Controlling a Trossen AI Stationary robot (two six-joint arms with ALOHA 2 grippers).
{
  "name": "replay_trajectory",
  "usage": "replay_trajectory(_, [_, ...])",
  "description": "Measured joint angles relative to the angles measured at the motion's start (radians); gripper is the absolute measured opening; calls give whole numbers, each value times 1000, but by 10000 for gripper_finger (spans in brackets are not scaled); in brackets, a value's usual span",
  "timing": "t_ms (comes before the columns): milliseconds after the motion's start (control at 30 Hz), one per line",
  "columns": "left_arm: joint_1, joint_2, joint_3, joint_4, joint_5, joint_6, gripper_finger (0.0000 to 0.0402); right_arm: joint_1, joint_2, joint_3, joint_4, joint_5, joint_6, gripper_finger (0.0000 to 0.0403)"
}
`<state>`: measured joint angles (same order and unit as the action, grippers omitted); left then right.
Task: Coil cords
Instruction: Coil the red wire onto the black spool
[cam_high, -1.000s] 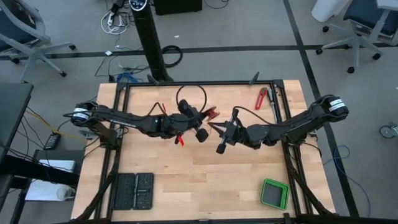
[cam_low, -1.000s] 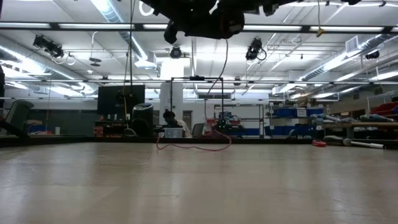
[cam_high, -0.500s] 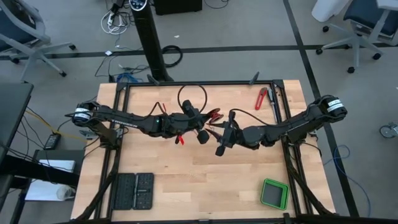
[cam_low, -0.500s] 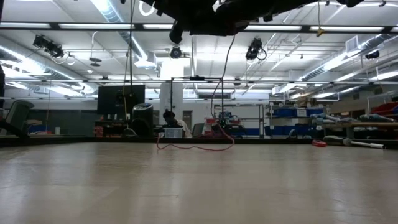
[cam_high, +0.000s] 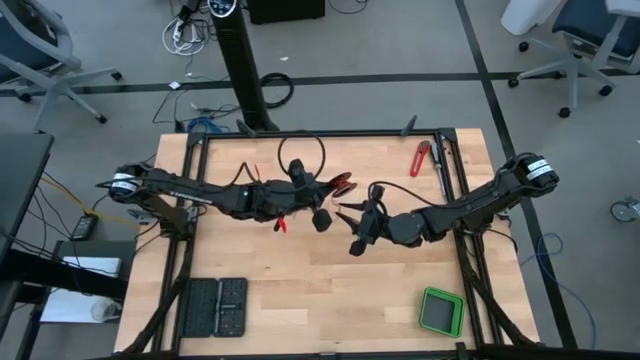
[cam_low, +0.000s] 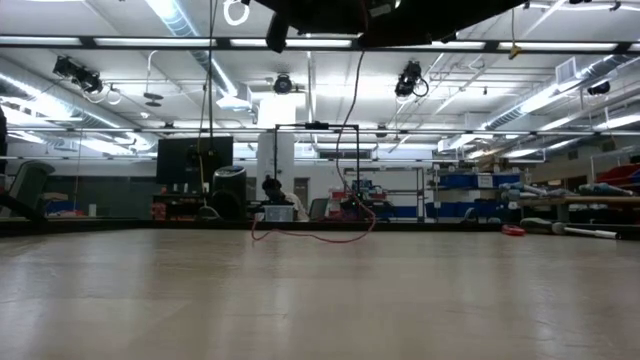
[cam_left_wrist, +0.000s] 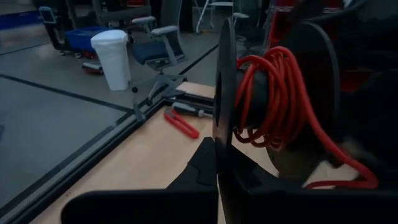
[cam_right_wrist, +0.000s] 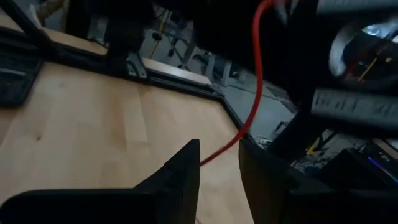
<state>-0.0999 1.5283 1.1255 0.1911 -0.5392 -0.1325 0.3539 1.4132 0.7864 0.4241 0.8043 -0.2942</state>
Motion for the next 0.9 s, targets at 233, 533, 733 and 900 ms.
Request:
replay_trajectory(233, [-7,0,0,2,-1,7,1,-2,0,0,-9,-24,13,104])
replay_trajectory(533, [-13,0,0,28,-1,21,1,-53,8,-5,-50,-163,125,82])
replay_trajectory(733, [-14,0,0,42,-1,24,1,-99,8,-58,20,-273,182,69])
replay_trajectory(900, [-14,0,0,44,-1,24,1,-119,8,-94,84,-321,192,59])
